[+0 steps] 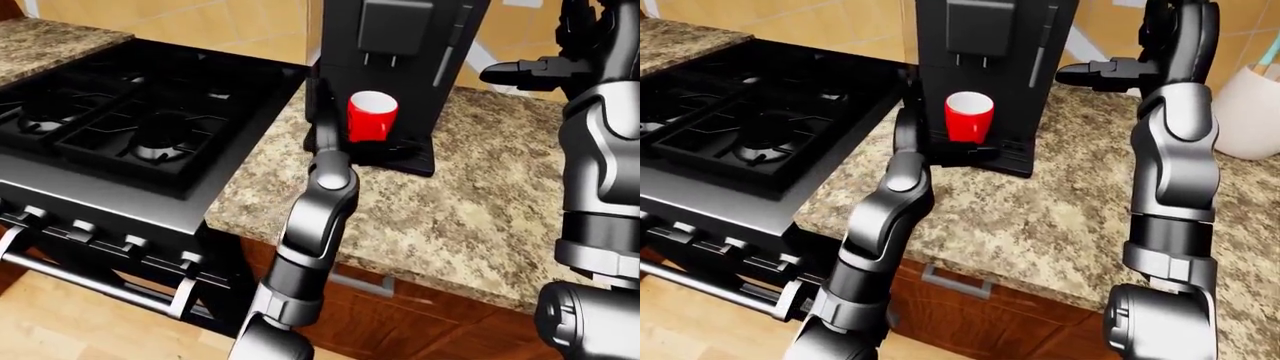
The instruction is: Pick the mug from under the coffee machine dispenser and place it on the counter.
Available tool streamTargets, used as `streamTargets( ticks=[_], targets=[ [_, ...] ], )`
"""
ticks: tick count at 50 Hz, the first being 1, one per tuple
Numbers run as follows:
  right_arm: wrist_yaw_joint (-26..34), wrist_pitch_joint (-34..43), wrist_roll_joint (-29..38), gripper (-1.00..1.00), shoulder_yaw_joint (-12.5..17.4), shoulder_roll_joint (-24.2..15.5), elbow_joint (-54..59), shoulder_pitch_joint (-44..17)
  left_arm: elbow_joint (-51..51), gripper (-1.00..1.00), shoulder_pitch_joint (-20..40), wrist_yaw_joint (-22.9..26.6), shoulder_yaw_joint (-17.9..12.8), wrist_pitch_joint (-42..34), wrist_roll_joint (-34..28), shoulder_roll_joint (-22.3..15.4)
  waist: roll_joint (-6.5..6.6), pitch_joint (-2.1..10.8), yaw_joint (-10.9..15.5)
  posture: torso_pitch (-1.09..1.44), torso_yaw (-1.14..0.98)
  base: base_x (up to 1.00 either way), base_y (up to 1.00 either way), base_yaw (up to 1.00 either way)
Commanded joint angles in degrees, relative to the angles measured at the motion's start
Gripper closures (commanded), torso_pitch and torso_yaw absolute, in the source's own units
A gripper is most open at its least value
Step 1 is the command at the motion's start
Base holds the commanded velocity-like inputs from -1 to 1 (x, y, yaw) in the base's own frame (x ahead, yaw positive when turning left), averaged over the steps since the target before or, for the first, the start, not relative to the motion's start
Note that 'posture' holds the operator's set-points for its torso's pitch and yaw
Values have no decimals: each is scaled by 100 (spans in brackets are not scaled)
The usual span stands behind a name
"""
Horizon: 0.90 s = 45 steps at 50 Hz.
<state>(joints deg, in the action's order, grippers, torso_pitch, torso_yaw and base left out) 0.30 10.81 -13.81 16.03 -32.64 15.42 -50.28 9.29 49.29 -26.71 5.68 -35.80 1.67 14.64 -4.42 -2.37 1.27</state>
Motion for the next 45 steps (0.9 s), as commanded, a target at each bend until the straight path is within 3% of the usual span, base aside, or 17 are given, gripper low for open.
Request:
streamTargets(
  ticks=[1, 11, 33, 45],
  targets=[
    [-16, -158, 0, -100, 73, -112, -177, -189, -217, -100, 214, -21, 15, 105, -47, 67, -44, 164, 4, 0, 0, 0, 0, 0],
    [-14, -164, -9, -100, 80, -127, -152, -198, 96, -100, 253, -146, -4, 224, -46, 227, -70, 162, 7, 0, 0, 0, 0, 0],
    [-26, -118, -46, -100, 91, -168, -183, -218, 1458, -100, 815, -722, -219, 1156, 180, 112, -101, 176, 11, 0, 0, 0, 0, 0],
    [-27, -150, -62, -100, 106, -207, -124, -232, 1851, -100, 1025, -811, -124, 1324, 163, 262, -113, 176, 13, 0, 0, 0, 0, 0]
  ],
)
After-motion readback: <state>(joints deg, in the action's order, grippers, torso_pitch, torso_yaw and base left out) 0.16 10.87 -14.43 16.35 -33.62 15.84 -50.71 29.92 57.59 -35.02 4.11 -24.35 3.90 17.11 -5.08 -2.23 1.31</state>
